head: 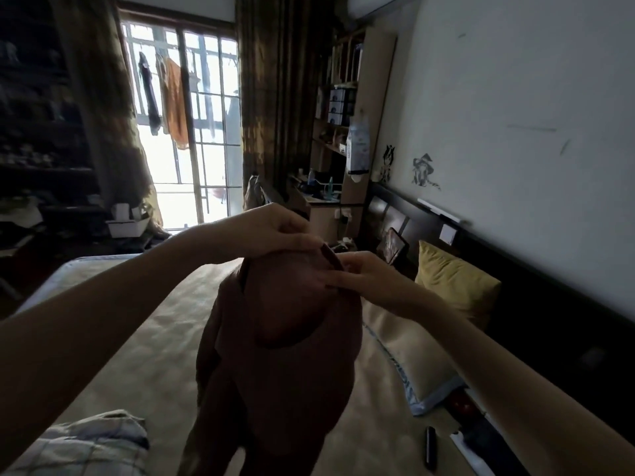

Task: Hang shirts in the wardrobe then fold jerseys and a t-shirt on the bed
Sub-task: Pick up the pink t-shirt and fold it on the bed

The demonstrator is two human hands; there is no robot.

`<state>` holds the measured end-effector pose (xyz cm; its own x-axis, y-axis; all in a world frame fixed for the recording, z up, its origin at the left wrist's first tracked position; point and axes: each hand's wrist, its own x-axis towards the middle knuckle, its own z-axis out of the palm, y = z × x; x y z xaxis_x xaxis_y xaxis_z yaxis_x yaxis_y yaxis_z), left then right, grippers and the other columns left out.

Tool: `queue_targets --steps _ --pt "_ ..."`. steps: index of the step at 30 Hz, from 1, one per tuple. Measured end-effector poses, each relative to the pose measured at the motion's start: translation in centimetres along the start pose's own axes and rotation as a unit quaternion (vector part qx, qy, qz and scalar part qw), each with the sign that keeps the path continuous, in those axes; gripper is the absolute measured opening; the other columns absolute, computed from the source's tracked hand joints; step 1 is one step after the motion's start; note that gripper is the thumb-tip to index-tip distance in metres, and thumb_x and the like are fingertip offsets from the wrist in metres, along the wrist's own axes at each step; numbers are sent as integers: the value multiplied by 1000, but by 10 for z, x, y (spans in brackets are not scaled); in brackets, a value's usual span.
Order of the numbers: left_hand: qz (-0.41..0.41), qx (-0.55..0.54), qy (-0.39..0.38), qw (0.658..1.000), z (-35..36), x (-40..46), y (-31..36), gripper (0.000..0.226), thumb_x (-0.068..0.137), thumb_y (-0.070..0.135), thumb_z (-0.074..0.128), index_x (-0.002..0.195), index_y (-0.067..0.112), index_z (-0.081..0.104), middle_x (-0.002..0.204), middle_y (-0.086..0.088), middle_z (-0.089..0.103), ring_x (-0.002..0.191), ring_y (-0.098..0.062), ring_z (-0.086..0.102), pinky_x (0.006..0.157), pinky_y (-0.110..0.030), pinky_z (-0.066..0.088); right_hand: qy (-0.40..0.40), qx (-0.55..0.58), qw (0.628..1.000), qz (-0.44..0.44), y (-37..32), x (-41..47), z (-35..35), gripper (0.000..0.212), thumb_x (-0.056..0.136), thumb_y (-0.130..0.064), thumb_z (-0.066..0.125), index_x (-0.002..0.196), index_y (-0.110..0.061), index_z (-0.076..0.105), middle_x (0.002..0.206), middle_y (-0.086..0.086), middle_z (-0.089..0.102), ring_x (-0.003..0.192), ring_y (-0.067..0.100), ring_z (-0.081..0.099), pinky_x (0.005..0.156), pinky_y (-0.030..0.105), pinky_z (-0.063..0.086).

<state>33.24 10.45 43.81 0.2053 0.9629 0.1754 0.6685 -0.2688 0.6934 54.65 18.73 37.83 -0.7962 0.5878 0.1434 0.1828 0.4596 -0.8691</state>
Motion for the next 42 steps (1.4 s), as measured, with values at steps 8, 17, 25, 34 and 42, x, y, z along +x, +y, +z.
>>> queue_targets --steps 8,17,25,34,42 --pt "-200 -27 -43 978 -21 -44 -82 50 78 57 67 100 14 77 100 -6 78 90 -17 71 89 -36 55 95 35 994 27 23 9 -26 26 103 -27 49 99 -22 74 85 -6 76 76 2 69 70 10 51" --pt "-195 -16 150 969 4 -20 -102 38 103 45 48 103 16 72 102 -9 72 102 -26 68 94 -41 50 102 -42 992 67 69 40 -46 32 104 -34 46 120 -18 69 101 -9 71 93 3 65 81 7 46" --pt "-162 26 156 974 13 -29 -85 46 89 58 57 73 17 69 77 0 67 73 -9 61 74 -33 48 151 -163 975 -17 71 20 -49 30 103 -29 50 109 -12 73 88 -19 63 81 -7 57 78 11 38" --pt "-118 59 35 991 6 -119 -22 60 62 69 76 90 17 73 81 3 72 73 -7 66 68 -24 53 142 -130 981 37 9 -89 -3 24 102 -36 51 102 -26 73 89 -10 69 76 -5 62 75 15 43" --pt "-69 -9 -77 995 16 -226 23 28 75 30 78 103 27 75 97 1 79 91 -17 76 75 -26 60 95 -22 991 96 -60 -198 55 35 92 -48 59 111 -23 75 97 3 78 85 14 73 82 29 57"
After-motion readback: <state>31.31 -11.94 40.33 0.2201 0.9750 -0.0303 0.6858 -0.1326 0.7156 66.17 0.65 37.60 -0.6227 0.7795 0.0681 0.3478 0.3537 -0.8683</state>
